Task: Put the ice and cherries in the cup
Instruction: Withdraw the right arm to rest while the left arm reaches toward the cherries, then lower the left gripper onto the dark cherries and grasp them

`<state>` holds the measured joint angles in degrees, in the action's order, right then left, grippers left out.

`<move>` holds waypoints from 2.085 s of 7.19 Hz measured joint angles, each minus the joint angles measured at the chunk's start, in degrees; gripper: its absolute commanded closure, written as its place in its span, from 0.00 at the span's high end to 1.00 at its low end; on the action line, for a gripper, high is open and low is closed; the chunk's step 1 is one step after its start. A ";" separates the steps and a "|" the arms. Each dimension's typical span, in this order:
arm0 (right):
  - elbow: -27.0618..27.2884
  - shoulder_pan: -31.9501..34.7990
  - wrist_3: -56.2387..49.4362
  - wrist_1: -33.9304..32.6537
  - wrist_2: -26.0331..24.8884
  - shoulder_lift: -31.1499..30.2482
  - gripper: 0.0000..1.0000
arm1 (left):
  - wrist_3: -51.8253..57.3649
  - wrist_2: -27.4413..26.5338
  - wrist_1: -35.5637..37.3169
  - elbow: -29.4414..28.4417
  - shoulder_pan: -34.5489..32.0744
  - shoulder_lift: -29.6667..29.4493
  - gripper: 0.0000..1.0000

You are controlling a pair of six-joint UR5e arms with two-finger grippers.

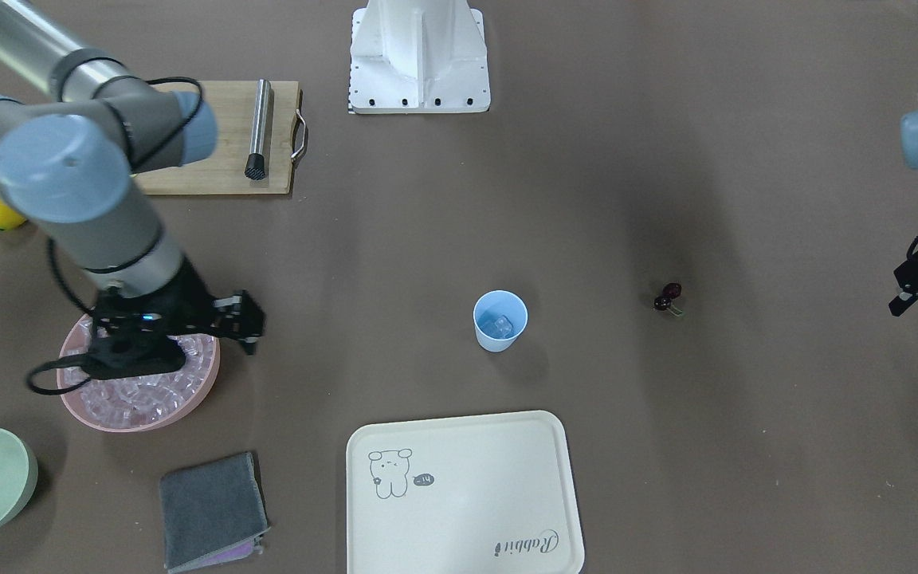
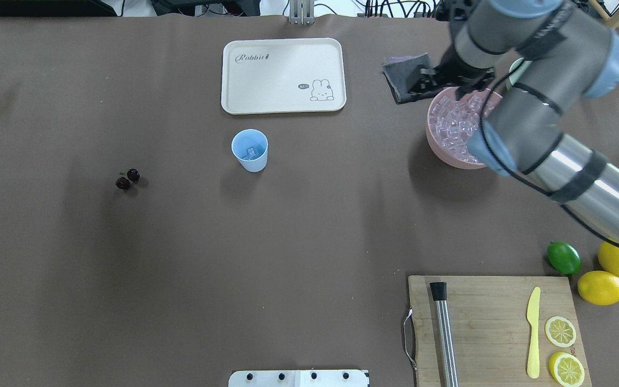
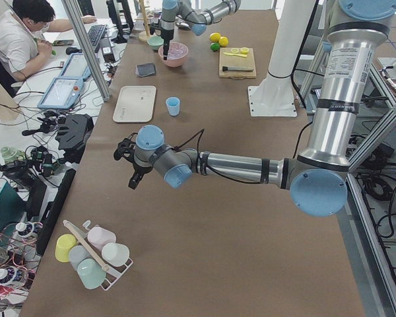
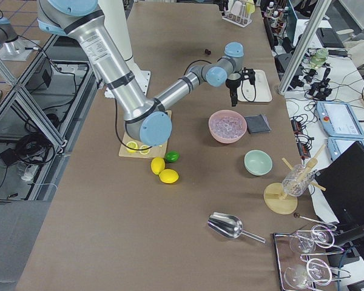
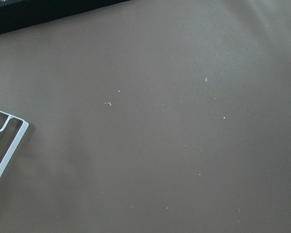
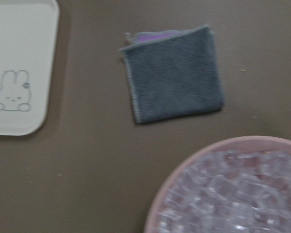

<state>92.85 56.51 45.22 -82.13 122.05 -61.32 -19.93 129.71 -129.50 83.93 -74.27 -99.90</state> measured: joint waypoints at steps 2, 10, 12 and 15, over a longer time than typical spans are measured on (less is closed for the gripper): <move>5.21 11.56 -13.37 -0.27 9.32 -12.58 0.99 | -0.17 -0.90 0.26 -0.11 2.07 -1.13 0.97; 6.93 24.45 -40.68 -1.13 12.48 -29.44 0.99 | -18.36 -3.69 0.08 5.00 19.31 -2.46 0.96; 6.61 25.21 -41.27 -1.31 12.08 -29.60 0.99 | -23.49 -9.87 0.45 6.07 26.27 -3.98 0.87; 6.35 25.83 -41.35 -1.37 11.69 -30.19 0.99 | -26.40 -13.88 2.77 6.67 29.27 -4.54 0.73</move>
<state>99.20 82.34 3.87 -83.49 133.74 -91.51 -46.33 115.83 -126.73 90.59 -45.00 -104.44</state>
